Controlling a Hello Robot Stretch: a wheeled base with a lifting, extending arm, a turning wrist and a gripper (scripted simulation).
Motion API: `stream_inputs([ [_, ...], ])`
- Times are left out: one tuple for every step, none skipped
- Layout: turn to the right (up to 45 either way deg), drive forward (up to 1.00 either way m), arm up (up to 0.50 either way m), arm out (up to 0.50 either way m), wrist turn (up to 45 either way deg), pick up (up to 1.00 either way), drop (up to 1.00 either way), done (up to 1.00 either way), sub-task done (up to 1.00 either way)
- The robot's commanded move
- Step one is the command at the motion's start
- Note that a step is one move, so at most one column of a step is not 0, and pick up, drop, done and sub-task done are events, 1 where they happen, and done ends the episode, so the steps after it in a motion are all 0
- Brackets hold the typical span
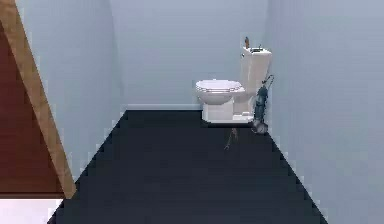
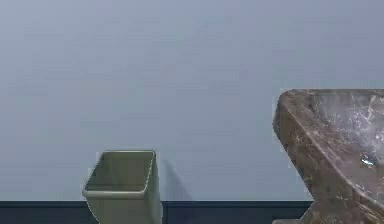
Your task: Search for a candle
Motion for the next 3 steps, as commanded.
stream_inputs([
  [-45.0, 0.00, 0.00, 0.00, 0.0, 0.00, 0.00, 0.00, 0.00],
  [-21.0, 0.00, 0.00, 0.00, 0.0, 0.00, 0.00, 0.00, 0.00],
  [0.0, 1.00, 0.00, 0.00, 0.0, 0.00, 0.00, 0.00, 0.00],
])
